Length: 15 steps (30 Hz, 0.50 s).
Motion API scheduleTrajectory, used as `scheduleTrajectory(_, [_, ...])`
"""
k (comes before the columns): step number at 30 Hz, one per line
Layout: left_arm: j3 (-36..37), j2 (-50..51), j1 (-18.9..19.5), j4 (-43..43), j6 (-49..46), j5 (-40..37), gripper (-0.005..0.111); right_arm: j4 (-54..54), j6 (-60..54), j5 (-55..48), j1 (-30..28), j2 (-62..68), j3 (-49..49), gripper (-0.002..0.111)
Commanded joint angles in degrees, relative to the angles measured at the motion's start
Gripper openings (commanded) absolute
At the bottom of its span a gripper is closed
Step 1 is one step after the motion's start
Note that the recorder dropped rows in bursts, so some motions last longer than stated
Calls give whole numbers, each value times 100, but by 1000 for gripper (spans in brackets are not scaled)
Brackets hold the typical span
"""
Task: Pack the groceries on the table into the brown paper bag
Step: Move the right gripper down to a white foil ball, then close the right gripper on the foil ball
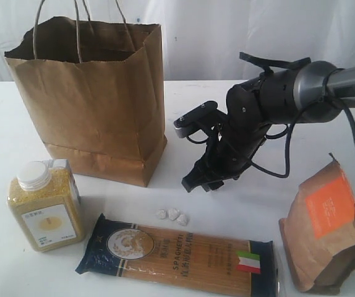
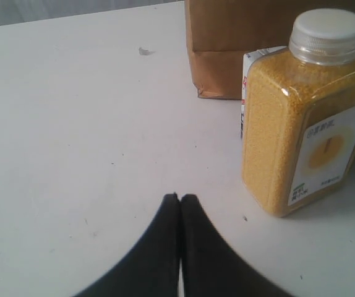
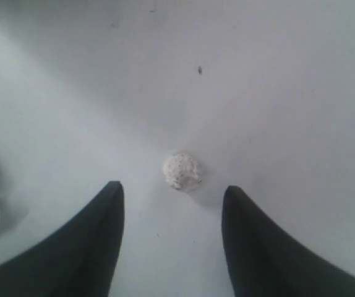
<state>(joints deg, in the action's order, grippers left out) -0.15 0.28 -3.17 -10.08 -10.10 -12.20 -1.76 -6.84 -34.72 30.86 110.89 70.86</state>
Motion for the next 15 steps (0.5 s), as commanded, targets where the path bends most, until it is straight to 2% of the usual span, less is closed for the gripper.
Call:
scheduleTrajectory(1, [15,-28,22,-5,-33,25,0,-26,-60,96,-1,126,50,46])
scheduleTrajectory(15, [15,-28,22,-5,-33,25,0,-26,-44,334,-1,389,50,46])
